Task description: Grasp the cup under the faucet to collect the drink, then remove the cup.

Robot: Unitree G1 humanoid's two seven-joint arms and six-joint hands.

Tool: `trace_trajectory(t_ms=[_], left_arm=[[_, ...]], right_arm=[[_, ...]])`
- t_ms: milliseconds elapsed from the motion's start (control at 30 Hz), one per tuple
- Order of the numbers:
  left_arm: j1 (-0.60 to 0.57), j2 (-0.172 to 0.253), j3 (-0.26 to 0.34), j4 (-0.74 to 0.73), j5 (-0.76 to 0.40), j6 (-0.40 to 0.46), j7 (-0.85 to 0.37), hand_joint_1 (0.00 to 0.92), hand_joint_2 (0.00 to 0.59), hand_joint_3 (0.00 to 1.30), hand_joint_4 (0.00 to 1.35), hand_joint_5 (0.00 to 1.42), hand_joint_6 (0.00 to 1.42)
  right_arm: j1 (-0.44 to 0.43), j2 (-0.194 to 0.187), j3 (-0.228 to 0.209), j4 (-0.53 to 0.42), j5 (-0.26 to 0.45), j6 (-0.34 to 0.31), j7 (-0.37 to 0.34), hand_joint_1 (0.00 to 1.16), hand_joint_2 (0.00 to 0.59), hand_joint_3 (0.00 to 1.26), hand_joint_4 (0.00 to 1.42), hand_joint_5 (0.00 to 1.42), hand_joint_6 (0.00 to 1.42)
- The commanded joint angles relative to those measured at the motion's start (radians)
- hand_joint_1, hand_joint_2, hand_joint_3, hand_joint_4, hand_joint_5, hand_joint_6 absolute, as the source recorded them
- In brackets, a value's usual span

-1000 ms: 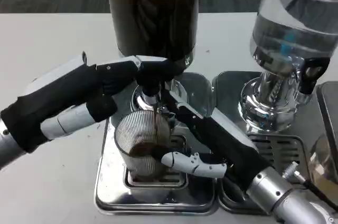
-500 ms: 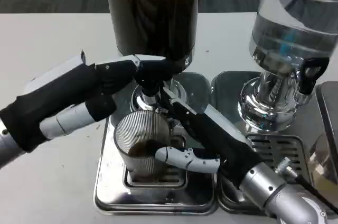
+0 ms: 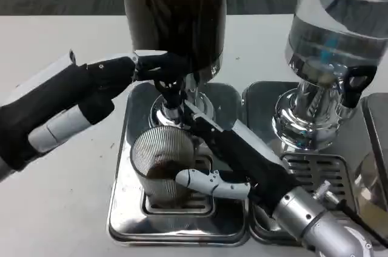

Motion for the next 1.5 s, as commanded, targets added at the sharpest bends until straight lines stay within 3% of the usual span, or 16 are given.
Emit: trace_trajectory(t_ms=[33,567,900,1500], left_arm=[[0.017,-0.002,0.03,-0.001,-0.009,0.011,0.025,0.0,0.073,0.26,0.17,0.2,0.11],[0.068,-0.01,0.104,0.021,0.006,0.018,0.092,0.0,0.092,0.26,0.21,0.22,0.14],[0.123,-0.005,0.144,0.045,0.028,0.01,0.137,0.0,0.093,0.26,0.22,0.23,0.14],[0.183,-0.027,0.146,0.111,0.063,-0.008,0.185,0.0,0.11,0.29,0.24,0.25,0.15]], right_arm=[[0.003,0.01,0.004,-0.013,0.002,-0.006,-0.007,0.51,0.209,0.0,0.0,0.0,0.0],[-0.014,0.013,0.017,-0.013,-0.001,-0.001,0.001,0.51,0.209,0.0,0.0,0.0,0.0],[-0.046,0.028,0.026,0.036,-0.004,-0.01,0.002,0.51,0.209,0.0,0.0,0.0,0.0],[-0.078,0.021,0.047,0.089,-0.025,-0.031,0.018,0.5,0.215,0.0,0.0,0.0,0.0]])
